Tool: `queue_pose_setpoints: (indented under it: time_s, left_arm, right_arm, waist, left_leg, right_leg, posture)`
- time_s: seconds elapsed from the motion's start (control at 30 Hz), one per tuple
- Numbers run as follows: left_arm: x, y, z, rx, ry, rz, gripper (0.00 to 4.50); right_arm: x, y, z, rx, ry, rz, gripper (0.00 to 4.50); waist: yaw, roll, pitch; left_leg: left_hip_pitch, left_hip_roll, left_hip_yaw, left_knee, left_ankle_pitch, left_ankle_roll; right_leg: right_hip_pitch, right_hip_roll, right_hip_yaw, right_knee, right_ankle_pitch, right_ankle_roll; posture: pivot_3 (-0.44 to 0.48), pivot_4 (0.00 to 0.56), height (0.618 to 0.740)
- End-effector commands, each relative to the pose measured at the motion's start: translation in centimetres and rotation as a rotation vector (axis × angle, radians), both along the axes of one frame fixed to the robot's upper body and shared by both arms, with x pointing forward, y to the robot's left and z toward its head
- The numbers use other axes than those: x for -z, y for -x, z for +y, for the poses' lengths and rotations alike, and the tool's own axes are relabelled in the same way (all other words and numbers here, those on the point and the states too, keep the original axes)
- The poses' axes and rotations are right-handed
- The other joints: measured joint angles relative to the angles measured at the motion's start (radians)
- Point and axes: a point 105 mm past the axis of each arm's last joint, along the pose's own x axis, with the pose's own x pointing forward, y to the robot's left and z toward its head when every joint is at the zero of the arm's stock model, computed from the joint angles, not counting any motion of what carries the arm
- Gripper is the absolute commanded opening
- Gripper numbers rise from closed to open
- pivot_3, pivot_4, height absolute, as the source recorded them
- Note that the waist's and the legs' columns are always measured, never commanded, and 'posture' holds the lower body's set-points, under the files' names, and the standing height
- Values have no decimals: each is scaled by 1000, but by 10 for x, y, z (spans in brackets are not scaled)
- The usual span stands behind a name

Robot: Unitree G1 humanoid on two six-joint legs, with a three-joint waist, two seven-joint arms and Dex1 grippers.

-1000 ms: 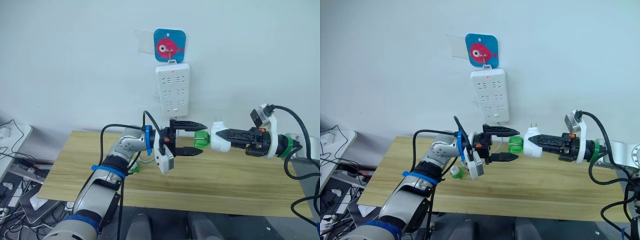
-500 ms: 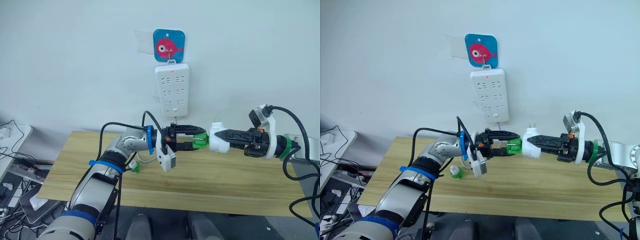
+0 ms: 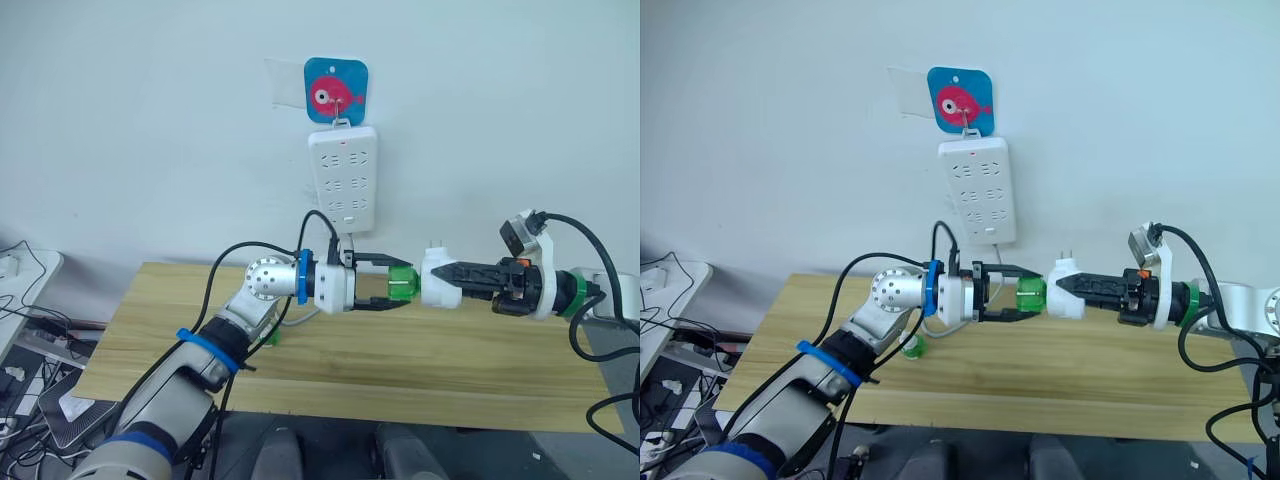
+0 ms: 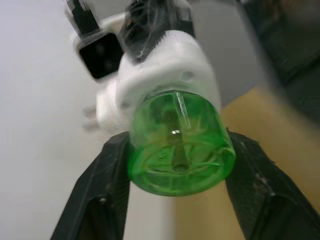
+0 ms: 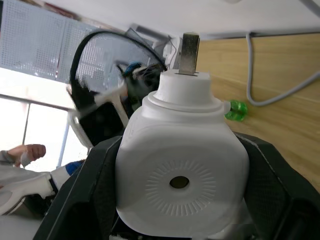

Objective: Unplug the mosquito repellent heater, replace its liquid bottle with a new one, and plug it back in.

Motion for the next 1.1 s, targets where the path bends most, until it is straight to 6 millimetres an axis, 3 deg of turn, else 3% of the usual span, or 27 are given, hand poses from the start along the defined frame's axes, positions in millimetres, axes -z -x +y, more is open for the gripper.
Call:
queue_pose_setpoints:
  time_s: [0.03,0.1,0.17,0.27,0.37,0.43,0.5,0.7,1.0,1.1]
  left_arm:
    - [-36,11,3,130,-4,488,2274]
    - [-39,13,6,159,-77,795,2274]
    - [-41,13,9,174,-104,946,2274]
    - [-38,3,13,206,-130,1316,2274]
    - [-37,0,12,229,-142,1436,2274]
    - [-38,3,11,238,-161,1428,2274]
    - [-39,3,10,238,-157,1422,2978]
    - [-35,1,12,190,-147,1365,4485]
    - [-28,-18,35,-36,-136,1034,4485]
    - [-27,-19,42,-109,-140,679,4485]
  right_arm:
    - [-1,3,-3,0,43,-13,2974]
    - [-2,3,-4,-1,43,-18,2974]
    - [-2,3,-4,-5,40,-19,2974]
    - [-3,4,-2,-12,37,-22,2974]
    - [0,4,0,-12,41,-16,2974]
    - [0,4,0,-9,40,-14,2974]
    - [0,4,-1,-9,40,-14,2974]
    - [0,4,-3,4,29,-6,2974]
    - [-2,0,-14,33,-16,21,2974]
    - [-4,-5,-18,56,-42,25,2974]
  waist:
    - [-2,0,0]
    - [-4,0,0]
    - [-5,0,0]
    - [-4,0,0]
    - [-3,0,0]
    - [-4,0,0]
    - [-5,0,0]
    - [1,0,0]
    - [3,0,0]
    - [4,1,1]
  left_leg:
    - [0,0,-1,0,1,1]
    - [-1,0,-7,1,1,2]
    - [-2,-1,-10,2,2,3]
    - [-2,-1,-12,2,2,3]
    - [-5,-1,-15,4,2,4]
    - [-6,-1,-15,5,2,4]
    - [-7,-1,-15,5,2,3]
    - [-7,-1,-16,10,2,3]
    - [-7,-1,-15,11,2,3]
    - [-7,-1,-14,11,2,3]
  right_leg:
    - [0,0,-1,0,0,0]
    - [2,1,-6,0,0,0]
    - [2,1,-10,0,-3,5]
    - [2,2,-12,0,-3,5]
    - [1,2,-14,0,-3,4]
    - [1,2,-14,0,-1,0]
    - [1,2,-14,0,-1,-1]
    - [2,2,-14,1,0,-1]
    - [2,2,-13,2,0,-1]
    - [2,2,-12,2,0,-1]
  posture:
    - [11,147,740]
    - [11,147,740]
    - [10,142,740]
    - [10,138,740]
    - [9,137,740]
    - [6,134,740]
    - [6,134,740]
    - [4,136,740]
    - [4,136,740]
    - [36,142,740]
